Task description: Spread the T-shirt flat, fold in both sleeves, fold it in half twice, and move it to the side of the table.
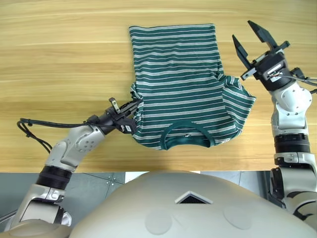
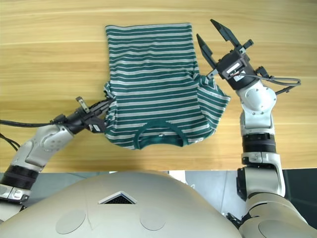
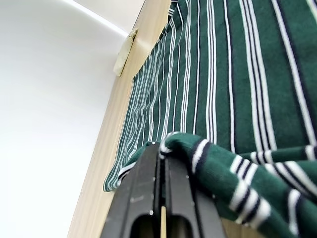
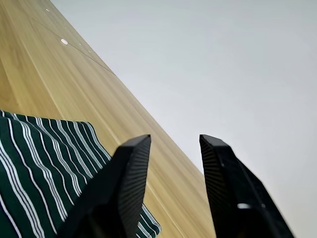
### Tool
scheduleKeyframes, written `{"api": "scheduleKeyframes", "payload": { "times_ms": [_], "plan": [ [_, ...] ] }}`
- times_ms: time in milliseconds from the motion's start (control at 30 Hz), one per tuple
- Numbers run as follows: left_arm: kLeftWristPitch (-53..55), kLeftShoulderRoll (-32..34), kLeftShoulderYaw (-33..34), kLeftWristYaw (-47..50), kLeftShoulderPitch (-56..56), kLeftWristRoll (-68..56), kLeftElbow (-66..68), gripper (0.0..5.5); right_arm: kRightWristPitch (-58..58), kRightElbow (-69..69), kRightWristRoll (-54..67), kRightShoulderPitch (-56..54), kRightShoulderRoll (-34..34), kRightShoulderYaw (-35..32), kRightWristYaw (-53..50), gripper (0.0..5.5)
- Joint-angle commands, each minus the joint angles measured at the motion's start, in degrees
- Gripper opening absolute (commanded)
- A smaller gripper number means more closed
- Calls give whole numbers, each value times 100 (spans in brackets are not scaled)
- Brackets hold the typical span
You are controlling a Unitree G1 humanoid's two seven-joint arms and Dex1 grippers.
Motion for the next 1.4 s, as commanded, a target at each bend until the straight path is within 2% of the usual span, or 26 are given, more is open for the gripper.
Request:
{"api": "scheduleKeyframes", "payload": {
  "times_ms": [33,400,667,833,1100,1233,1333,1400],
  "plan": [
    [-26,-73,-41,-89,-160,-69,63,0,-62,80,-18,-56,69,14,47,182],
    [205,-234,112,-124,-506,-264,70,0,-123,197,-74,-33,175,66,51,182],
    [-116,-216,-410,-585,-303,-399,376,0,-133,228,-98,-59,209,95,45,182],
    [-273,-561,-726,-845,-391,-917,756,96,-140,313,-101,-151,229,126,60,182],
    [15,-860,-346,-642,-514,-1331,1012,235,-200,457,-187,-198,245,176,31,182],
    [34,-1075,-488,-684,-501,-1342,1420,303,-219,447,-211,-191,253,175,21,182],
    [-239,-1050,-631,-850,-248,-1502,1173,316,-207,467,-243,-242,273,186,21,182],
    [-304,-1015,-493,-994,-81,-2160,730,316,-222,519,-266,-263,286,178,14,182]
  ]
}}
